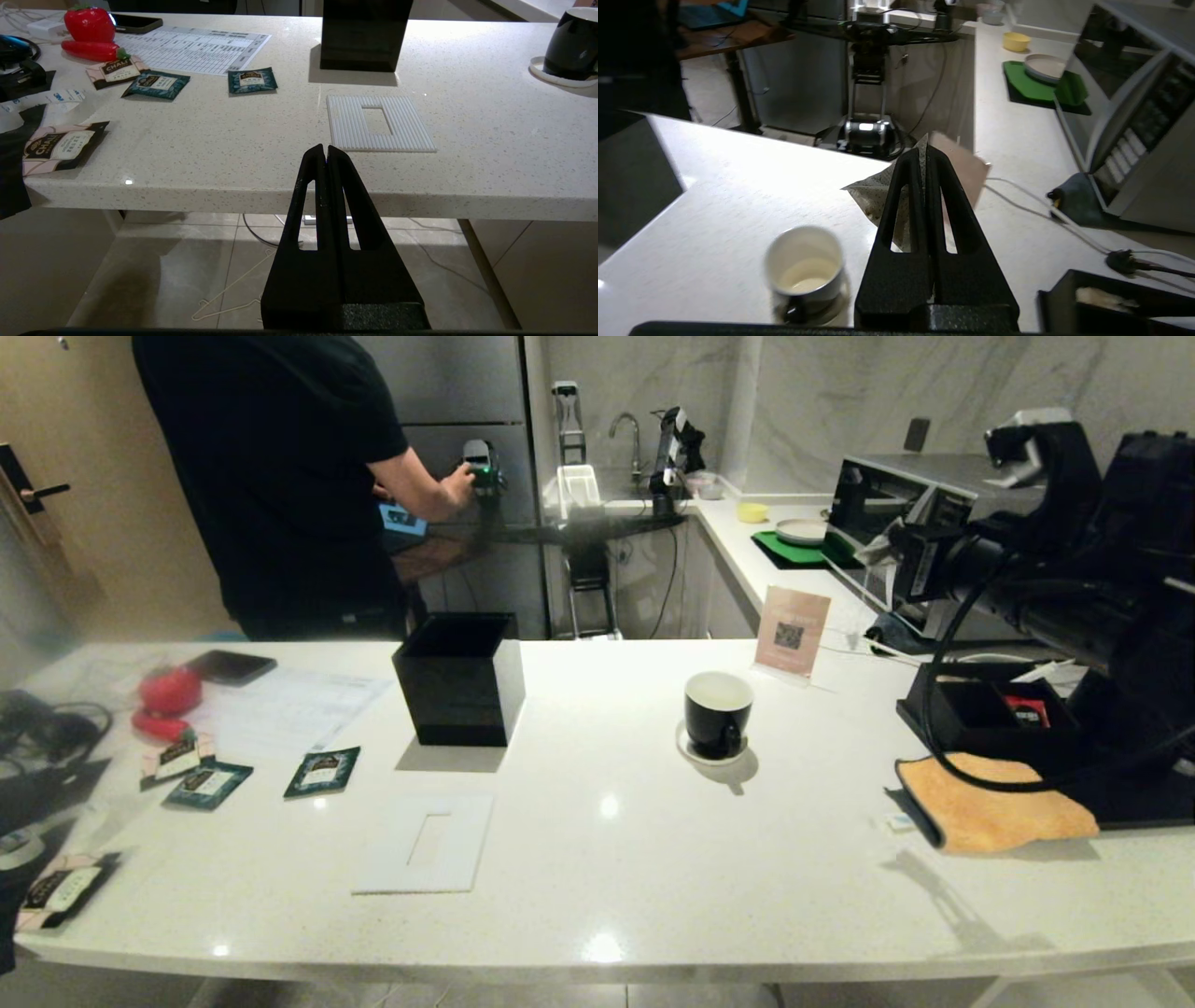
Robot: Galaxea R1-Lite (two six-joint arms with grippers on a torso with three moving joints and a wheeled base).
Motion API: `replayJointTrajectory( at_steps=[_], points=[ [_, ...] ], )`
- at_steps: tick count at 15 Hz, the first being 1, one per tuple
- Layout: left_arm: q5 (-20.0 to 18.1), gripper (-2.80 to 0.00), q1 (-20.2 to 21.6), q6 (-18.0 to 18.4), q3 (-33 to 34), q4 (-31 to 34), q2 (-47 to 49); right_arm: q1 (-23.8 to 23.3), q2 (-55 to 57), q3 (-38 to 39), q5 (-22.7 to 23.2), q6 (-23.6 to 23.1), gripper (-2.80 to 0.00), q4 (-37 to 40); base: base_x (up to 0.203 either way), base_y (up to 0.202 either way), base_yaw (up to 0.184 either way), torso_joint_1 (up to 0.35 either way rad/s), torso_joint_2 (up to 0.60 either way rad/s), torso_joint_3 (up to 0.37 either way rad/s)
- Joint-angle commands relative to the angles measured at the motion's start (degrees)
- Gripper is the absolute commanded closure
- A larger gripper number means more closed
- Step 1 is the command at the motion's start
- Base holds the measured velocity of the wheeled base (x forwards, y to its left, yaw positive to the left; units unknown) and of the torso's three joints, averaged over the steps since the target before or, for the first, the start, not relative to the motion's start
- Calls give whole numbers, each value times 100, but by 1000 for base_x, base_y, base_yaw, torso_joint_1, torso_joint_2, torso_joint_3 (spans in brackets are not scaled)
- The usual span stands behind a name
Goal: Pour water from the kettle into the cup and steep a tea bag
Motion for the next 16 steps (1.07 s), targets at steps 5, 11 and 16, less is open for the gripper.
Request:
replayJointTrajectory(
  at_steps=[5,11,16],
  points=[
    [3,0,1,-7,0,-1,9,1120,-637,462,-382,-20,0,147,0,0,0,0,0,0],
    [3,0,1,1,0,-1,8,1729,-740,464,-450,-176,0,149,0,0,0,0,0,0],
    [3,0,1,-6,0,-1,2,2298,-862,610,-883,-187,0,141,0,0,0,0,0,0]
  ],
)
